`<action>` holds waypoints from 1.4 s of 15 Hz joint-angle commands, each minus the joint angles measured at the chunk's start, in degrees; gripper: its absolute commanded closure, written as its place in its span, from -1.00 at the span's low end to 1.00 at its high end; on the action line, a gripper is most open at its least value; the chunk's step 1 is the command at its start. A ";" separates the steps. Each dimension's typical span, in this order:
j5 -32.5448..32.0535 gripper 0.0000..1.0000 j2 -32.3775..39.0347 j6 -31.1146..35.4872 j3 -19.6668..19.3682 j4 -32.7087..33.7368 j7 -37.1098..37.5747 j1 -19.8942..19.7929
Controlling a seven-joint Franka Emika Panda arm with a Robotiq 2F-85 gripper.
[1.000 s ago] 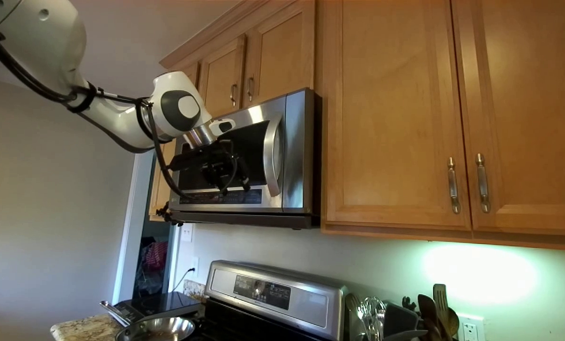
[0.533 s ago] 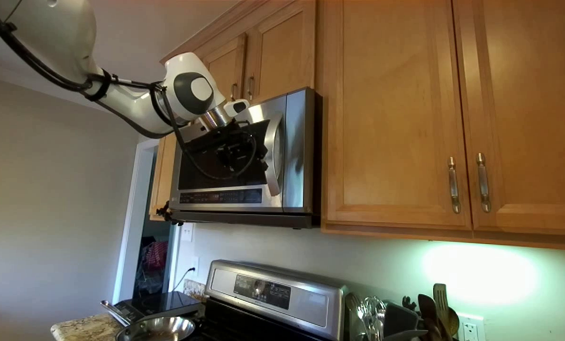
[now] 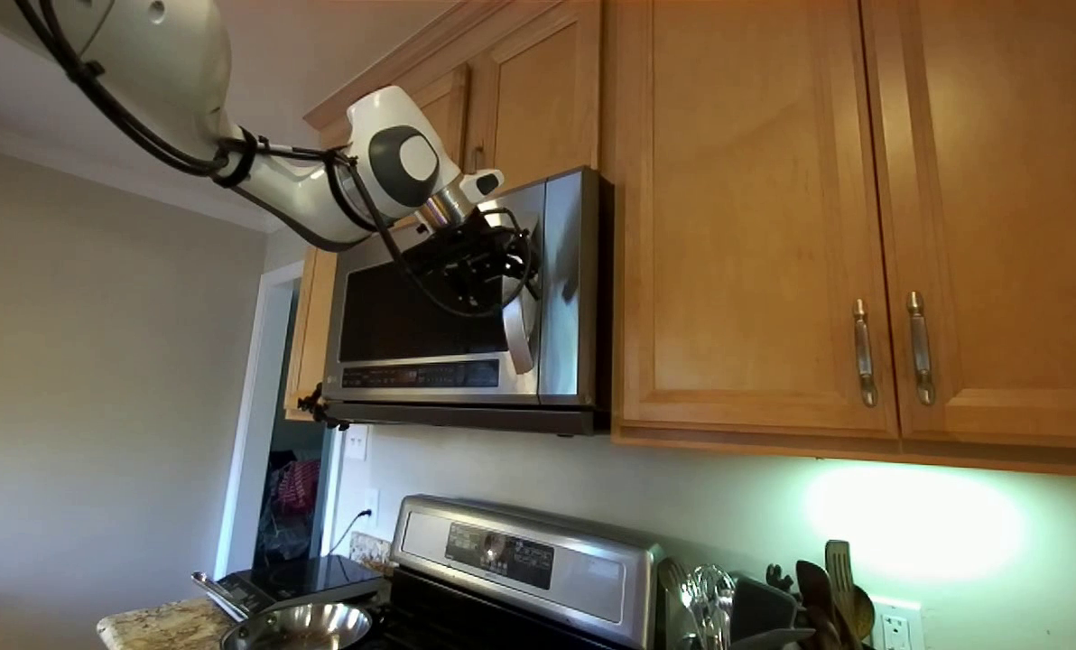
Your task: Open the microwave door
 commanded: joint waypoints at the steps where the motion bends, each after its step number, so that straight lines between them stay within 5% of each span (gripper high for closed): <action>1: 2.75 -0.99 3.36 2.67 -2.36 3.36 -4.44 1.27; 4: 4.12 -0.68 4.83 2.53 -1.94 5.72 -5.27 2.03; 6: 5.61 -0.22 5.52 2.41 -1.93 6.72 -6.30 2.81; 14: 4.07 0.81 3.52 1.63 -0.91 4.08 -4.19 2.28; 21: 5.70 0.90 2.68 1.07 -0.87 0.86 -5.05 3.26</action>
